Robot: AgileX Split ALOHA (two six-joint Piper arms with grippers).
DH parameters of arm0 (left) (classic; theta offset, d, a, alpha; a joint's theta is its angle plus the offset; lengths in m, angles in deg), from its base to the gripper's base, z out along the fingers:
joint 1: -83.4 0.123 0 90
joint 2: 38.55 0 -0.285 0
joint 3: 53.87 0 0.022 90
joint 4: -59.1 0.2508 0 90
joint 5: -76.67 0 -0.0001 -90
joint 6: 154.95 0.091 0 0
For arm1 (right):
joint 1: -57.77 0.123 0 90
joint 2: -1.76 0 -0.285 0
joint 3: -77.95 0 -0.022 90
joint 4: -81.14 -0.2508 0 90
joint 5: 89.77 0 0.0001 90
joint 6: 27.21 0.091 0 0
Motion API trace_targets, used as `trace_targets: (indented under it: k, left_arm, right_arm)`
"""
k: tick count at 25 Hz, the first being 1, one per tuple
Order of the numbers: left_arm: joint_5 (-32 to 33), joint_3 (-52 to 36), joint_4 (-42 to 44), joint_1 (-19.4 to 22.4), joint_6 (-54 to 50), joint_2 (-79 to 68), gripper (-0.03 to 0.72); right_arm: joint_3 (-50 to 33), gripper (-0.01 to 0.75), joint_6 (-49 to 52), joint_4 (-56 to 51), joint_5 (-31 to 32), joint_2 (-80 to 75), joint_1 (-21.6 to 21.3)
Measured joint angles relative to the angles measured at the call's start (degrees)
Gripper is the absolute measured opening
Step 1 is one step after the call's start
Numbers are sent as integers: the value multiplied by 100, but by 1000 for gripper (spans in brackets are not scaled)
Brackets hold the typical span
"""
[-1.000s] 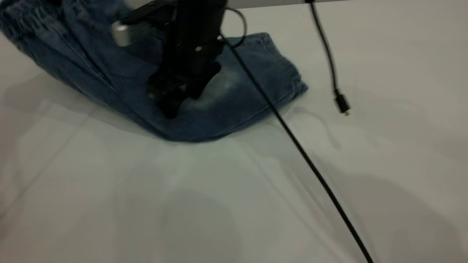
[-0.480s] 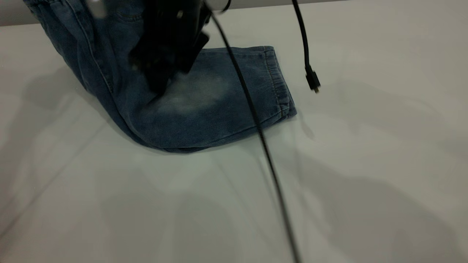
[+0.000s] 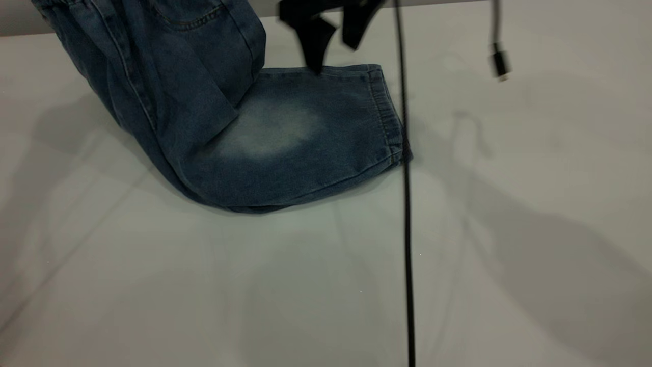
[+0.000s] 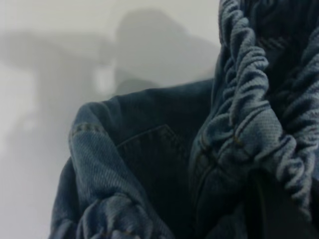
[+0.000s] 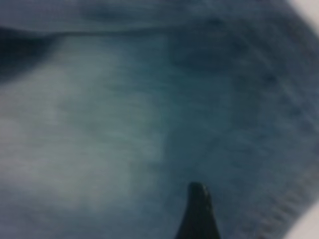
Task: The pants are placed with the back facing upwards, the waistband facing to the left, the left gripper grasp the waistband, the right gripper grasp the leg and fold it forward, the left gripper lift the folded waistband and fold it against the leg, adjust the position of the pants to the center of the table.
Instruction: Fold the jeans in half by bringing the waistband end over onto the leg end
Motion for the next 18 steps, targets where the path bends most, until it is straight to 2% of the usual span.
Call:
trace_targets:
  k: [12,18]
  left_arm:
    - [386,599,-46,-248,0,0,83]
    - [485,665,-276,-614,212,0,83]
  right_arm:
    - [-1,470,6,-174,-9,-720,-81]
    - [-1,463,27,-318,-140,-751,-81]
